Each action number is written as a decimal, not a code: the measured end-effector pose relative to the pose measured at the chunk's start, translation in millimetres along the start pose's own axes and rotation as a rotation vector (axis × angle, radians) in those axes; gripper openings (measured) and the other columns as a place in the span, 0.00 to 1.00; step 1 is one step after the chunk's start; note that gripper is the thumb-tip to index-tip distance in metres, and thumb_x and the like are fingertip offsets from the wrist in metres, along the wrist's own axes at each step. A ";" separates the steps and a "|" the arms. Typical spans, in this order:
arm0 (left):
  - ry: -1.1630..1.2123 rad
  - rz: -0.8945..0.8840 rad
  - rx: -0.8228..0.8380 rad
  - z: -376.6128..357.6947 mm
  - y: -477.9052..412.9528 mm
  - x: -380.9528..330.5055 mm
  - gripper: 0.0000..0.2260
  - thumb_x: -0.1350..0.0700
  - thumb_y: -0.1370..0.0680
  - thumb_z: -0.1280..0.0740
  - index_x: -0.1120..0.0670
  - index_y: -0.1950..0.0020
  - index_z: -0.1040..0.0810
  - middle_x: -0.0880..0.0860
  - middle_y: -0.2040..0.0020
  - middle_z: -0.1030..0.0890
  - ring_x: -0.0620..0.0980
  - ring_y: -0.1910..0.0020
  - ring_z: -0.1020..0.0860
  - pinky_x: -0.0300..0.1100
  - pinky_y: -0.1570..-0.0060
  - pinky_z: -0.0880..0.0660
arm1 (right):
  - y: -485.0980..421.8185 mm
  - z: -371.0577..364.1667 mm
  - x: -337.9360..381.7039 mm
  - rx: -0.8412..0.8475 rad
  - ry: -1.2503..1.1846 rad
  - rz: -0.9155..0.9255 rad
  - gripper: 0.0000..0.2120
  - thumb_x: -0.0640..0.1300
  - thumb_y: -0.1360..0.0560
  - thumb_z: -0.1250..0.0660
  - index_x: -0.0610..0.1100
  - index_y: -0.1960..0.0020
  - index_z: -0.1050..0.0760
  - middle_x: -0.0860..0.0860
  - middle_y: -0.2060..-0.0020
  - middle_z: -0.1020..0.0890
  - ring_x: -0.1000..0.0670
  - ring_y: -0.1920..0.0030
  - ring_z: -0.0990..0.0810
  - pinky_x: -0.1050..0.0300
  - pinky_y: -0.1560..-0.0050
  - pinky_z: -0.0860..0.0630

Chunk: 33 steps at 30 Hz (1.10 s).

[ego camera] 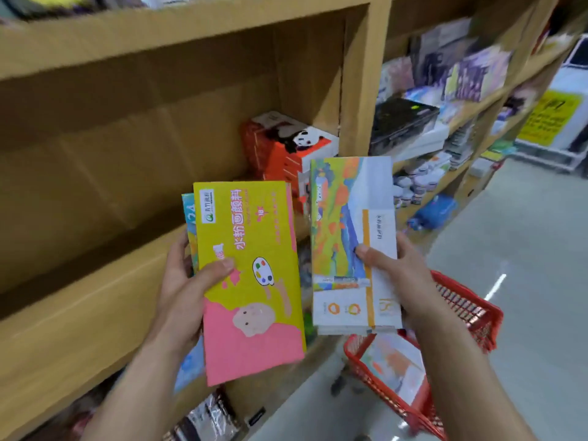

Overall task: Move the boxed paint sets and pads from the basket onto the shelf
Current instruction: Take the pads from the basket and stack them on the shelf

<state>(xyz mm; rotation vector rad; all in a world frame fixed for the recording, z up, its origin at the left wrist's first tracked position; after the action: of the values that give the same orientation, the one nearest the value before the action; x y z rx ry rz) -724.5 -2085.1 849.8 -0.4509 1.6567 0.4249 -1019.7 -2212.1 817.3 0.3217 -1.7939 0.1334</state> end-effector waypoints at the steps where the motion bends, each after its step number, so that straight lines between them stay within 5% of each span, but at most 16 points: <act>1: 0.009 -0.011 -0.041 14.4 0.8 -6.0 0.28 0.54 0.38 0.20 0.35 0.42 0.20 0.50 0.46 0.12 0.54 0.55 0.12 0.47 0.65 0.17 | -4.5 -18.7 3.0 0.051 0.018 0.007 0.20 0.47 0.31 0.19 0.60 0.41 0.16 0.48 0.45 0.10 0.42 0.52 0.10 0.49 0.59 0.14; 4: 0.031 -0.008 -0.169 50.7 -1.2 -18.2 0.24 0.56 0.35 0.23 0.34 0.45 0.21 0.46 0.50 0.12 0.51 0.58 0.12 0.45 0.67 0.17 | -23.4 -70.8 7.9 0.190 0.083 0.000 0.24 0.46 0.26 0.21 0.55 0.32 0.21 0.51 0.43 0.11 0.45 0.49 0.10 0.51 0.56 0.13; 7: 0.046 0.003 -0.279 75.3 -8.9 -25.4 0.23 0.58 0.32 0.22 0.40 0.42 0.22 0.47 0.51 0.11 0.50 0.57 0.12 0.45 0.63 0.17 | -49.3 -112.6 7.2 0.293 0.113 -0.065 0.23 0.46 0.25 0.21 0.55 0.32 0.21 0.51 0.45 0.10 0.44 0.50 0.10 0.45 0.54 0.13; 10: -0.003 0.027 -0.367 89.3 -24.3 -28.4 0.18 0.60 0.27 0.24 0.42 0.44 0.25 0.45 0.58 0.11 0.44 0.64 0.13 0.37 0.71 0.20 | -80.0 -143.2 3.3 0.387 0.163 -0.120 0.20 0.45 0.25 0.21 0.53 0.35 0.19 0.48 0.44 0.11 0.42 0.49 0.10 0.41 0.49 0.14; 15: -0.018 0.172 -0.406 98.5 -45.0 -16.0 0.10 0.56 0.23 0.26 0.52 0.43 0.21 0.52 0.58 0.11 0.50 0.64 0.13 0.42 0.63 0.19 | -125.0 -174.6 -5.2 0.452 0.297 -0.149 0.23 0.45 0.26 0.20 0.47 0.32 0.18 0.49 0.42 0.12 0.44 0.44 0.12 0.43 0.39 0.17; 18: -0.075 0.201 -0.424 102.0 -53.7 -9.5 0.07 0.54 0.23 0.27 0.55 0.47 0.18 0.53 0.61 0.11 0.48 0.68 0.14 0.37 0.70 0.21 | -142.0 -184.3 -10.5 0.492 0.353 -0.189 0.22 0.46 0.26 0.21 0.47 0.33 0.18 0.51 0.43 0.12 0.52 0.51 0.11 0.55 0.51 0.14; 21: -0.205 0.256 -0.423 108.6 -53.8 -4.0 0.15 0.46 0.27 0.26 0.57 0.51 0.14 0.57 0.57 0.11 0.55 0.59 0.14 0.43 0.54 0.21 | -151.4 -190.8 -12.6 0.530 0.376 -0.228 0.12 0.47 0.25 0.21 0.51 0.43 0.17 0.57 0.52 0.12 0.62 0.64 0.13 0.69 0.70 0.21; 24: -0.357 0.298 -0.381 115.6 -46.7 2.7 0.16 0.44 0.22 0.29 0.56 0.57 0.14 0.54 0.61 0.12 0.54 0.60 0.15 0.47 0.48 0.24 | -158.7 -195.6 -13.2 0.533 0.398 -0.241 0.06 0.44 0.25 0.22 0.49 0.50 0.17 0.57 0.63 0.12 0.61 0.70 0.14 0.68 0.75 0.23; 26: -0.372 0.268 -0.374 115.4 -39.9 2.5 0.15 0.47 0.19 0.32 0.57 0.54 0.15 0.52 0.63 0.13 0.51 0.61 0.16 0.45 0.51 0.25 | -159.3 -197.1 -12.7 0.526 0.421 -0.236 0.05 0.43 0.25 0.22 0.47 0.51 0.17 0.55 0.68 0.12 0.56 0.70 0.13 0.65 0.75 0.22; 29: -0.283 0.209 -0.446 110.6 -13.4 5.0 0.16 0.50 0.18 0.33 0.60 0.37 0.20 0.54 0.52 0.14 0.52 0.54 0.16 0.41 0.57 0.24 | -160.5 -191.7 -15.1 0.490 0.481 -0.201 0.11 0.46 0.26 0.21 0.44 0.45 0.14 0.49 0.59 0.09 0.49 0.63 0.10 0.58 0.66 0.16; 33: -0.221 0.100 -0.471 82.2 35.3 25.3 0.21 0.53 0.19 0.30 0.45 0.27 0.31 0.38 0.42 0.18 0.28 0.52 0.18 0.26 0.58 0.24 | -171.2 -178.8 -20.4 0.403 0.577 -0.103 0.05 0.43 0.22 0.26 0.43 0.49 0.13 0.45 0.58 0.10 0.40 0.56 0.10 0.44 0.50 0.13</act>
<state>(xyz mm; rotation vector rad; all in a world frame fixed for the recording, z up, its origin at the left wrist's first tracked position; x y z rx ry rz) -676.5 -2013.5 814.9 -0.6430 1.3632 0.9159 -799.2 -2326.1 828.1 0.5951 -1.1676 0.4688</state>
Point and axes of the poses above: each hand's wrist, its own y-axis away from the middle knuckle, its own z-axis out of the back of the hand, x = y × z, the point moved 5 cm from there along -y, towards the middle knuckle
